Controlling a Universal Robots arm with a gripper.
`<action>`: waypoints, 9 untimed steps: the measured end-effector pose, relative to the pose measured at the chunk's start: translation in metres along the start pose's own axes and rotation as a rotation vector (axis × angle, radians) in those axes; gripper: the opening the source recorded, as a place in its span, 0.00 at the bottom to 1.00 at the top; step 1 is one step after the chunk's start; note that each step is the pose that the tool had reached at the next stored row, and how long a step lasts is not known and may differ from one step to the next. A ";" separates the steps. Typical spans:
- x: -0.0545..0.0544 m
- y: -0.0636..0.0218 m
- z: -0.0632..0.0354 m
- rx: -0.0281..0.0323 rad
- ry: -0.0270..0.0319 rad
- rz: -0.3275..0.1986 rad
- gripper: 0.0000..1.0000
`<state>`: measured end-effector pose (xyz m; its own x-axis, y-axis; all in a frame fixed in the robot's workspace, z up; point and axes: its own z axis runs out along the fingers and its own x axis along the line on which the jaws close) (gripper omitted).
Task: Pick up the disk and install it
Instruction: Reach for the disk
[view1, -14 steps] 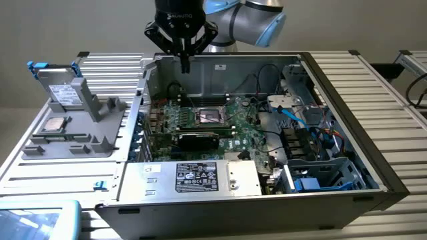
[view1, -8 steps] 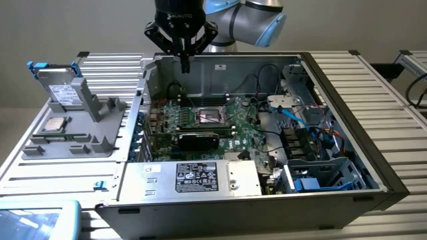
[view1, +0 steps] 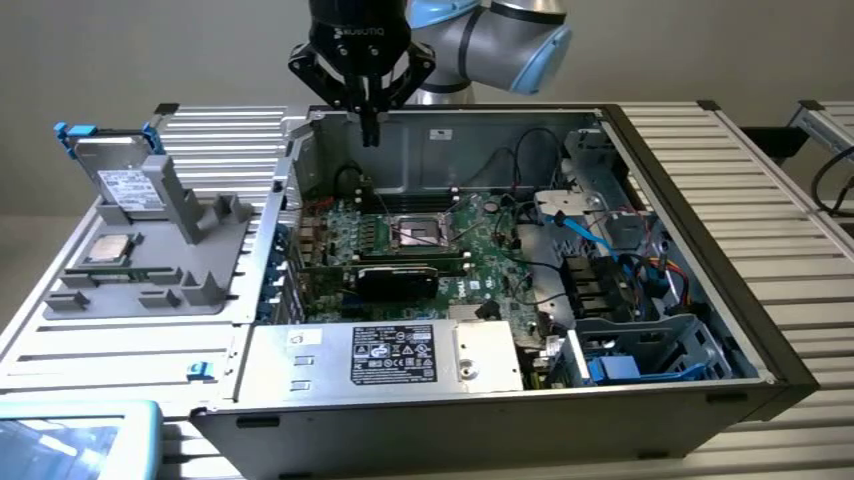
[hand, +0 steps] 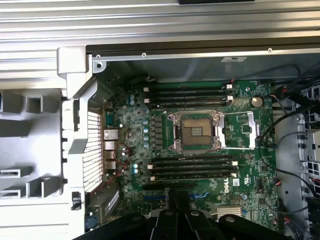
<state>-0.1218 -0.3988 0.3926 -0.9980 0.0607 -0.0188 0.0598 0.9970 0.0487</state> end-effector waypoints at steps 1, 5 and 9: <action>0.002 0.0001 -0.0001 0.0000 -0.0001 0.000 0.11; 0.017 0.0003 -0.0003 0.0000 -0.0001 0.000 0.11; 0.035 0.0009 -0.0006 -0.0001 -0.0002 0.000 0.11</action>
<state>-0.1568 -0.3958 0.3926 -0.9980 0.0606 -0.0190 0.0596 0.9970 0.0488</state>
